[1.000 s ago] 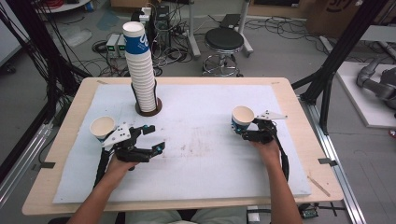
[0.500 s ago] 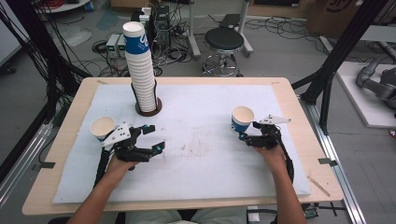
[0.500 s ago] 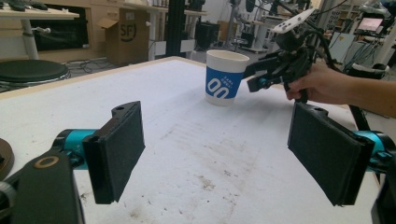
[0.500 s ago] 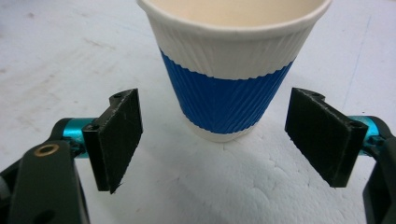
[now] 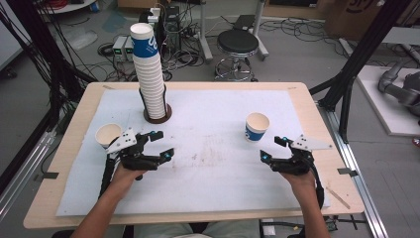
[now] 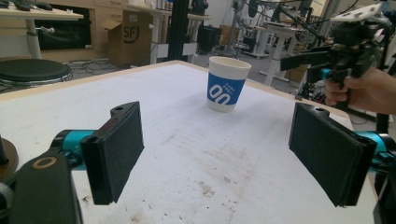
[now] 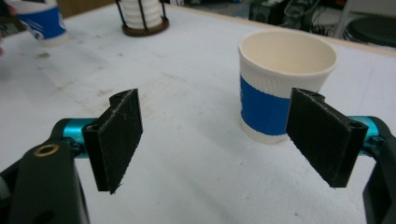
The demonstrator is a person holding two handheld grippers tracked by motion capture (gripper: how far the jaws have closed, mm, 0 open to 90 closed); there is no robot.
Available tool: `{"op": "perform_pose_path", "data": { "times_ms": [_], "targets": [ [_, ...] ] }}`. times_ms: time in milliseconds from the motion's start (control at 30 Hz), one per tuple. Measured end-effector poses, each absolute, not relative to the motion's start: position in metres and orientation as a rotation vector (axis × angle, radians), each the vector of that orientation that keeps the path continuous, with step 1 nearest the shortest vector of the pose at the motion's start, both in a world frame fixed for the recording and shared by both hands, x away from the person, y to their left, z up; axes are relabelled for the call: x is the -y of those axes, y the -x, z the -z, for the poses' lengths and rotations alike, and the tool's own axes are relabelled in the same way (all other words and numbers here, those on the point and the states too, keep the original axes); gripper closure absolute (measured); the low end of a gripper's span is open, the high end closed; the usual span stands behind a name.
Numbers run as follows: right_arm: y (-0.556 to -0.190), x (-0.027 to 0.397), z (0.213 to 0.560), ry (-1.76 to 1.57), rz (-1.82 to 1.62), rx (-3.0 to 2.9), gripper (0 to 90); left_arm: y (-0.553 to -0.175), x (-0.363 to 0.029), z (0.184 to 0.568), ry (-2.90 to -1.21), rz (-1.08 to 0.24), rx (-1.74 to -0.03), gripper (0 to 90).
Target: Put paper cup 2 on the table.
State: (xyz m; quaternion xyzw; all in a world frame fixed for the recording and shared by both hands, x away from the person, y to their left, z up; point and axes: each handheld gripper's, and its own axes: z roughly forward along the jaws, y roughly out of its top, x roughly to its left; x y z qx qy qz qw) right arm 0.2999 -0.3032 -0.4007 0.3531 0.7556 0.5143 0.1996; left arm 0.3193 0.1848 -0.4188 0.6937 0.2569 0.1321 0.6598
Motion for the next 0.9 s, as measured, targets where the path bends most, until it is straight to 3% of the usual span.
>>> {"op": "perform_pose_path", "data": {
  "times_ms": [900],
  "targets": [
    [-0.292,0.284,0.389,-0.885,-1.475,-2.132,19.6,-0.312,-0.199,0.409,-1.540,-0.367,-0.586,17.8]
  ]
}}
